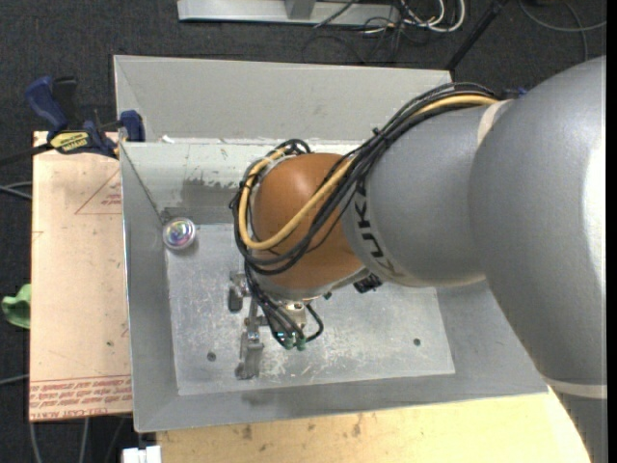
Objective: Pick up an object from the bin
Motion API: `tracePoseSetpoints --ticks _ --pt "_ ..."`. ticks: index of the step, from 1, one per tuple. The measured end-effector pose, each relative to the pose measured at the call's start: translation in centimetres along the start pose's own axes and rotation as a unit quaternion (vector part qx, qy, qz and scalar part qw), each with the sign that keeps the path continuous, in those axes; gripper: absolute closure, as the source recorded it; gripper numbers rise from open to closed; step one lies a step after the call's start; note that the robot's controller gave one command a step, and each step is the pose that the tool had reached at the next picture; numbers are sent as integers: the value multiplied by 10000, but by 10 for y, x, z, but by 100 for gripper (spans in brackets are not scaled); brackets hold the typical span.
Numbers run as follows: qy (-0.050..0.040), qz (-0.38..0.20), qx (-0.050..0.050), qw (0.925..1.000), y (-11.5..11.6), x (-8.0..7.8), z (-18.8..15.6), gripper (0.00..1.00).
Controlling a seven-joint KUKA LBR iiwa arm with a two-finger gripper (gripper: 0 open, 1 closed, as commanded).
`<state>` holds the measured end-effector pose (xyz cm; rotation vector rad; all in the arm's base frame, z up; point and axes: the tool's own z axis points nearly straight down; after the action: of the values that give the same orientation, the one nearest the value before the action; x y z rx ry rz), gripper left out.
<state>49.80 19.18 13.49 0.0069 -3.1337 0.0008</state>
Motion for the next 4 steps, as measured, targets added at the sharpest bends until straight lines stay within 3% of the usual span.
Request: tracePoseSetpoints --ticks 1,2,3,4 --pt "-60 441 2 9990 -64 -52 12 0" --pt "-60 1717 -7 9851 -131 -78 -8 0" --pt "-42 1144 -13 9934 -99 -95 65 0" --pt "-64 457 -13 9989 -127 -107 63 0"
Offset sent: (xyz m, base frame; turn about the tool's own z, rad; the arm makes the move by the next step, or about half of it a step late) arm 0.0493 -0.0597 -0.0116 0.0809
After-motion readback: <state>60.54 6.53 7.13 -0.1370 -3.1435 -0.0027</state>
